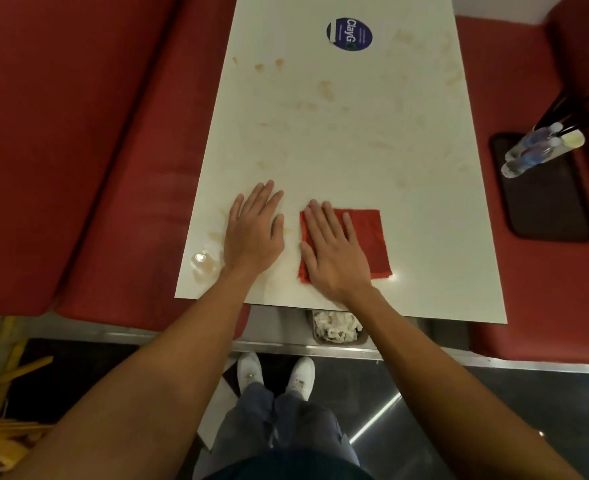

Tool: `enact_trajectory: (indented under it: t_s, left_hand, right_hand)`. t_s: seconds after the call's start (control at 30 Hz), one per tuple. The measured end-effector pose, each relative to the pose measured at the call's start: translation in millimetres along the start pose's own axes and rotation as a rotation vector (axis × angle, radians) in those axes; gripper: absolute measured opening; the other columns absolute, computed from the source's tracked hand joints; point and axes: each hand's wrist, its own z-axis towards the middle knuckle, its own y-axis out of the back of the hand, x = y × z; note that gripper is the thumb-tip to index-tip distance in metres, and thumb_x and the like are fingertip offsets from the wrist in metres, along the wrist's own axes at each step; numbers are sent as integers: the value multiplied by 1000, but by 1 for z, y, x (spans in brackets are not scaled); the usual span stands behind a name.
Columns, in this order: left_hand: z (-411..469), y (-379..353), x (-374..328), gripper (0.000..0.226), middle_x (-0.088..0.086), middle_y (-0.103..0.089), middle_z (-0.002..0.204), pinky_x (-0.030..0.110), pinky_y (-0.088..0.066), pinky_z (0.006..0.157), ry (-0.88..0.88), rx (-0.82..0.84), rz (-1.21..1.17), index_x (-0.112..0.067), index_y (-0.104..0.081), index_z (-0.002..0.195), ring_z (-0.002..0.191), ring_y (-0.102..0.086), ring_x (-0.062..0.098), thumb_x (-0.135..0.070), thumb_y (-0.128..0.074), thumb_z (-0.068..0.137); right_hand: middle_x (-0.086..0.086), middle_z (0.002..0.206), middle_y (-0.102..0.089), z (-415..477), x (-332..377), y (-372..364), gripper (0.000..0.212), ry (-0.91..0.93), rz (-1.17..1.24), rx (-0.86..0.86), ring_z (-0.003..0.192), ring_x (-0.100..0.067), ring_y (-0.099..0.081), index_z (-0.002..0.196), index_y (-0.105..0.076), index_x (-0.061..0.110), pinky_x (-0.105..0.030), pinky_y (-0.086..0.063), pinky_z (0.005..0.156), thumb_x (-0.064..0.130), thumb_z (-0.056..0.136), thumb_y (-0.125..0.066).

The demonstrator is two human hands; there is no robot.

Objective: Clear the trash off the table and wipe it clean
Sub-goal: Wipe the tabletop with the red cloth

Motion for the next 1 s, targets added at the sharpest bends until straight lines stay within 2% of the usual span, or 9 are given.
enact_trajectory:
  t_s: [0.1, 0.27, 0.33, 0.5, 0.6, 0.67, 0.73, 0.9, 1.0]
  left_hand:
    - [-1, 0, 1, 49, -2, -36, 168, 46, -17, 129, 7, -7, -10, -20, -49, 155, 157, -25, 14, -30, -42, 107]
    - [-1, 0, -1, 49, -2, -37, 167, 47, -18, 129, 16, -11, -5, -20, -50, 154, 157, -27, 15, -30, -42, 106]
    - [-2, 0, -2, 49, -1, -37, 167, 47, -18, 129, 16, -11, 4, -20, -49, 154, 157, -27, 14, -30, -42, 107]
    - [-4, 2, -3, 49, -1, -36, 167, 46, -17, 129, 50, -16, 4, -21, -49, 154, 157, -25, 15, -29, -42, 107]
    - [-9, 2, -3, 50, 0, -35, 168, 46, -16, 130, 77, -17, 7, -21, -48, 155, 158, -23, 15, -29, -41, 106]
    - [-10, 2, -3, 51, 0, -34, 169, 46, -15, 130, 85, -15, 5, -20, -48, 155, 159, -22, 15, -29, -40, 106]
    - [-10, 2, -3, 50, -1, -34, 168, 46, -15, 130, 88, -21, -4, -20, -48, 155, 158, -22, 15, -27, -41, 106]
    - [-10, 4, 0, 50, 0, -36, 167, 44, -16, 130, 82, -28, -60, -17, -50, 154, 158, -24, 16, -21, -43, 105]
    - [-14, 5, 6, 49, 1, -34, 169, 44, -13, 131, 80, -11, -90, -16, -49, 155, 159, -20, 16, -19, -42, 106]
  right_hand:
    - [3, 175, 7, -36, -31, 3, 66, 165, -22, 44, 161, -15, 13, 168, -1, 21, -50, -8, 131, 51, 113, -20]
    - [-1, 175, 8, -1, -36, 1, 67, -228, 24, -30, 161, -19, 14, 168, 0, 17, -52, -4, 130, 50, 111, -12]
    - [-5, 175, 7, 7, -12, -1, 67, -255, 32, -50, 161, -23, 13, 167, -1, 14, -53, -4, 130, 49, 111, -11]
    - [3, 176, 5, -43, -31, 0, 67, 183, 3, 32, 161, -16, 11, 168, -3, 23, -51, -9, 130, 53, 112, -24]
    - [4, 175, 7, -37, -53, 4, 66, -25, 15, 6, 161, -15, 14, 168, -2, 24, -51, -6, 131, 54, 112, -20]
    - [0, 175, 8, -13, -39, 1, 67, -219, 32, -29, 160, -19, 15, 168, -1, 20, -52, -4, 130, 53, 110, -13]
    - [-5, 175, 8, 6, -11, -1, 69, -284, 42, -51, 160, -23, 16, 167, 0, 16, -53, -3, 130, 51, 109, -9]
    - [1, 176, 5, -34, -11, -3, 68, 201, -2, 27, 161, -18, 11, 168, -4, 19, -51, -8, 130, 53, 112, -21]
    - [4, 175, 5, -35, -52, 3, 67, 183, -16, 29, 161, -15, 11, 168, -3, 23, -51, -9, 130, 55, 112, -21]
